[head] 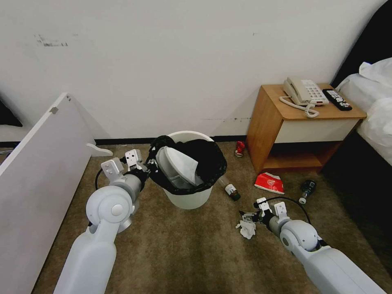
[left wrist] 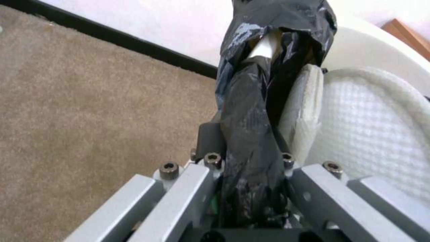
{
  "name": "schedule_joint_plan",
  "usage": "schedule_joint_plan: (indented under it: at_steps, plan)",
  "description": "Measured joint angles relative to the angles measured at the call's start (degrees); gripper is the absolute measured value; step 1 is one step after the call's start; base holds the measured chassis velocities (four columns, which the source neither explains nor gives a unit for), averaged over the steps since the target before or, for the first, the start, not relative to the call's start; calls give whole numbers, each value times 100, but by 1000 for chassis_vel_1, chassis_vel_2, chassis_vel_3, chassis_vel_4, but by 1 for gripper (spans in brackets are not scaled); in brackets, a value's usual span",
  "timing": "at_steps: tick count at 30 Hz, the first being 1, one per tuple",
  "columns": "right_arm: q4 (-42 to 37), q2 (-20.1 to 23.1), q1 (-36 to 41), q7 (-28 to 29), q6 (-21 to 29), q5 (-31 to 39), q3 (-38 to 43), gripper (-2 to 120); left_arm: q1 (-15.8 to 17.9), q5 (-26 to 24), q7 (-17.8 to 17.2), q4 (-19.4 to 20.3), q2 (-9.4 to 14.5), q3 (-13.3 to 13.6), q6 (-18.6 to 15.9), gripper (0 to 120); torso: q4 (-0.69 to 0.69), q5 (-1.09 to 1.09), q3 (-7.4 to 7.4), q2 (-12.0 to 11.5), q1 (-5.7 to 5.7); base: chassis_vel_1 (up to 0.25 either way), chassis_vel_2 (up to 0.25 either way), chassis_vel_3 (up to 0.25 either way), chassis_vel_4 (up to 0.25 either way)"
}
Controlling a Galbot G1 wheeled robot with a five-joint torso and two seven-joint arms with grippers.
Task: Pick up the trash bin, then pick up the garbage from the floor and place it into the trash bin.
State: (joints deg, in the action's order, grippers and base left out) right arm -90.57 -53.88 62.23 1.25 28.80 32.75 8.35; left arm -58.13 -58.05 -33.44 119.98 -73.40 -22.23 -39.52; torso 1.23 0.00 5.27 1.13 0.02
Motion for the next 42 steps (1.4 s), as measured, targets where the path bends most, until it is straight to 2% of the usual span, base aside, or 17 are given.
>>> schedule_joint_plan:
  at_steps: [42]
  plan:
    - [926, -395, -127, -214, -548, -503, -415, 100, 13, 44, 20, 9, -74, 11, 1, 4, 0, 0, 0, 0, 0, 0, 0, 0, 0]
